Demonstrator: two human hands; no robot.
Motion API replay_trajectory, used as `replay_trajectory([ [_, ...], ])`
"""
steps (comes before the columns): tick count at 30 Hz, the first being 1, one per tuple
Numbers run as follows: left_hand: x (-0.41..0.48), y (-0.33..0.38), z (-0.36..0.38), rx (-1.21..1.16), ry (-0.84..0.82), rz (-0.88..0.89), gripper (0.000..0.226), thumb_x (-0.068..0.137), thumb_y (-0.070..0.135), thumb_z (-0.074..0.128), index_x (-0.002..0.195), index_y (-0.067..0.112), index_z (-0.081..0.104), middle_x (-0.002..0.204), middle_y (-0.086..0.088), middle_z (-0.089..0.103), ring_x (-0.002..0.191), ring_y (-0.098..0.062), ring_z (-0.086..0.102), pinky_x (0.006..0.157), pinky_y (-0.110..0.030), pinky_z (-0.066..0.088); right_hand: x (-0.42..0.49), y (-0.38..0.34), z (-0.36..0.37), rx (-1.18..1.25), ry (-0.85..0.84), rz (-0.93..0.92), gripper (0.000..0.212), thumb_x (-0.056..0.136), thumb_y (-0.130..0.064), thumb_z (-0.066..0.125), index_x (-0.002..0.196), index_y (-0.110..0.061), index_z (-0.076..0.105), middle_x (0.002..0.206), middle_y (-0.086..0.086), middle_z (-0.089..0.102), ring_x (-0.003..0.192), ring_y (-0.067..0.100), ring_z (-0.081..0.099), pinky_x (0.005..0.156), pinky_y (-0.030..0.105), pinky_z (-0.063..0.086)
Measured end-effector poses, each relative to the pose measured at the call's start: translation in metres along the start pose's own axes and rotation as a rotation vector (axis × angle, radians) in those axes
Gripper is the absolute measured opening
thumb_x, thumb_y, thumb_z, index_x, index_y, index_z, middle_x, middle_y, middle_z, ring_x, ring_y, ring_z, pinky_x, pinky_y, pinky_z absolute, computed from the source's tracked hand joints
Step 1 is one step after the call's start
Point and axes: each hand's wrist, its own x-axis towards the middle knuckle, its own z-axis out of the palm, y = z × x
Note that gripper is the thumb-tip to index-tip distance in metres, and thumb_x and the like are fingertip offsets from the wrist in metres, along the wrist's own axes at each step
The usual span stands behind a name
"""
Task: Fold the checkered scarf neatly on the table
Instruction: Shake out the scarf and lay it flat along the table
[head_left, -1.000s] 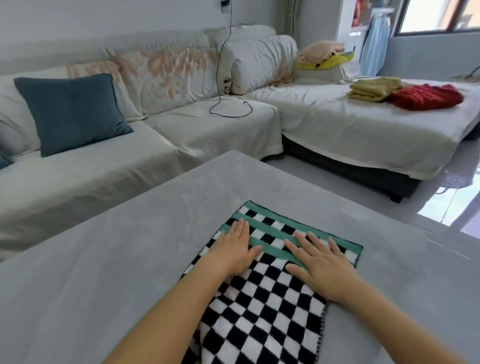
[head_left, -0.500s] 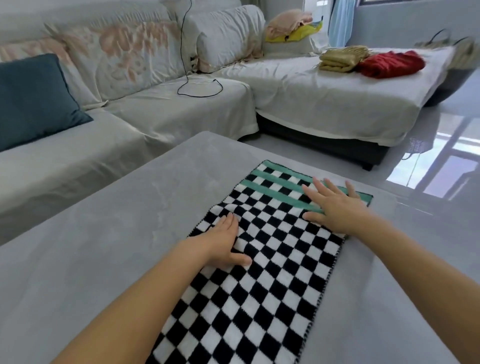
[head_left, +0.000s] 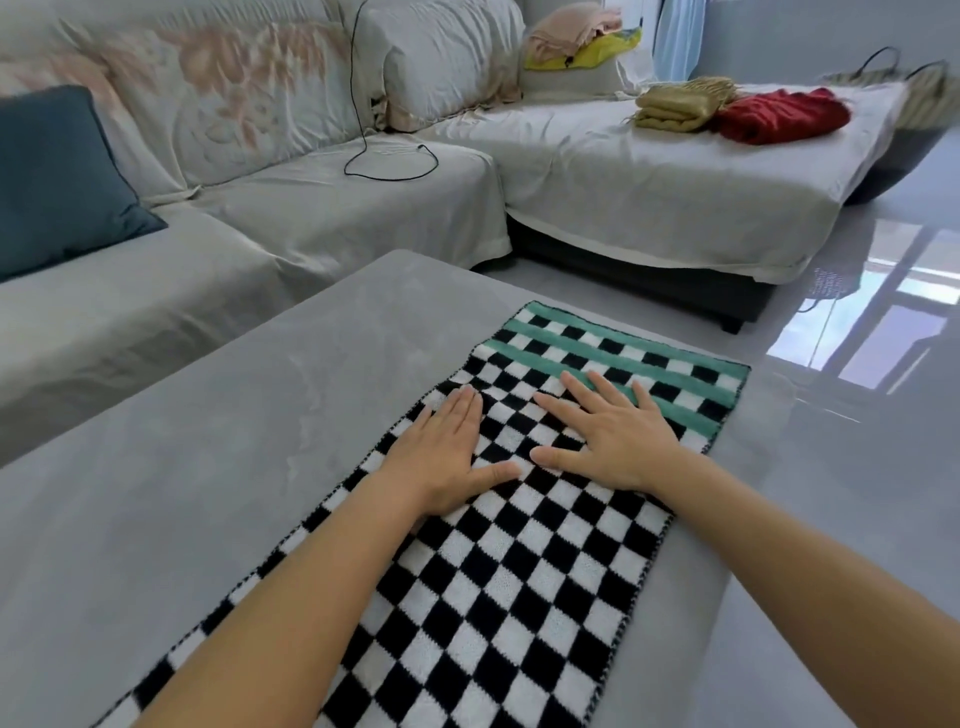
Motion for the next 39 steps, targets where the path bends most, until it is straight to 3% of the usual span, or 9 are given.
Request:
replay_trajectory([
  [6,-0.071,0.010,0.015,-0.068,-0.024,-0.095,0.095,0.082,0.076,0.009,0.148,0.012,-0.017,0.157,-0.003,-0.021,0.144,-0.015,-0.018,0.119,-0.040,-0.004,-0.019,-0.017,-0.013,-0.112,-0.077,0.077,0.082,0.070,-0.085,-0.003,0.143,-0.047,-0.010,0.157,-0.003,-0.011,0.143,0.023,-0.011,0.111,0.058,-0.011],
  [12,-0.246,0.016,0.051,-0.179,-0.054,-0.262,0.087,0.088,0.071,0.012,0.147,0.015,-0.019,0.156,0.000,-0.024,0.142,-0.012,-0.022,0.119,-0.040,-0.006,-0.118,-0.121,-0.031,-0.071,-0.118,-0.208,0.068,0.084,-0.070,0.001,0.144,-0.042,-0.014,0.156,0.000,-0.015,0.143,0.021,-0.014,0.111,0.054,-0.012],
  [17,-0.398,0.024,0.087,-0.221,-0.068,-0.484,0.081,0.092,0.066,0.012,0.147,0.015,-0.018,0.155,0.000,-0.025,0.141,-0.012,-0.024,0.118,-0.038,-0.009,-0.192,-0.215,-0.019,-0.093,-0.183,-0.456,0.078,0.072,-0.072,-0.011,0.143,-0.041,-0.015,0.156,-0.001,-0.016,0.143,0.021,-0.015,0.113,0.055,-0.008],
  [21,-0.493,0.021,0.107,-0.183,-0.046,-0.637,0.080,0.092,0.065,0.012,0.148,0.015,-0.017,0.156,-0.001,-0.023,0.142,-0.014,-0.022,0.118,-0.037,-0.010,-0.236,-0.284,-0.003,-0.111,-0.239,-0.602,0.110,0.043,-0.077,-0.038,0.144,-0.040,-0.014,0.156,-0.001,-0.015,0.143,0.022,-0.013,0.111,0.054,-0.006],
  [26,-0.570,0.018,0.102,-0.168,0.118,-0.737,0.080,0.087,0.068,0.000,0.147,0.018,-0.018,0.154,0.004,-0.026,0.141,-0.010,-0.025,0.117,-0.034,-0.012,-0.268,-0.362,0.015,-0.105,-0.227,-0.747,0.118,0.038,-0.077,-0.042,0.145,-0.040,-0.010,0.157,-0.002,-0.013,0.143,0.021,-0.012,0.112,0.054,-0.005],
  [28,-0.598,0.006,0.104,-0.232,0.234,-0.849,0.080,0.084,0.067,-0.008,0.147,0.018,-0.018,0.152,0.005,-0.027,0.141,-0.008,-0.025,0.118,-0.033,-0.009,-0.266,-0.392,0.017,-0.079,-0.218,-0.778,0.108,0.047,-0.078,-0.036,0.145,-0.041,-0.009,0.157,-0.002,-0.012,0.143,0.021,-0.011,0.112,0.053,-0.005],
  [32,-0.668,-0.044,0.134,-0.351,0.336,-1.189,0.090,0.076,0.068,-0.018,0.148,0.015,-0.014,0.154,0.001,-0.022,0.142,-0.010,-0.020,0.117,-0.033,-0.007,-0.239,-0.448,0.023,-0.061,-0.193,-0.730,0.061,0.092,-0.059,0.007,0.147,-0.037,-0.006,0.158,0.000,-0.007,0.144,0.022,-0.007,0.114,0.055,0.000],
  [35,-0.710,-0.080,0.161,-0.402,0.249,-1.367,0.075,0.089,0.058,-0.004,0.148,0.012,-0.010,0.158,-0.005,-0.015,0.144,-0.013,-0.013,0.119,-0.038,0.001,-0.218,-0.471,0.034,-0.074,-0.184,-0.714,0.062,0.088,-0.064,0.004,0.145,-0.043,-0.005,0.158,-0.003,-0.008,0.144,0.021,-0.010,0.114,0.052,-0.004],
  [39,-0.723,-0.104,0.188,-0.396,0.156,-1.365,0.072,0.094,0.056,0.004,0.150,0.013,-0.006,0.159,-0.003,-0.010,0.145,-0.013,-0.009,0.119,-0.038,0.002,-0.192,-0.461,0.054,-0.117,-0.071,-0.705,0.075,0.072,-0.079,-0.014,0.141,-0.049,-0.013,0.156,-0.010,-0.009,0.143,0.016,-0.011,0.112,0.051,-0.006],
])
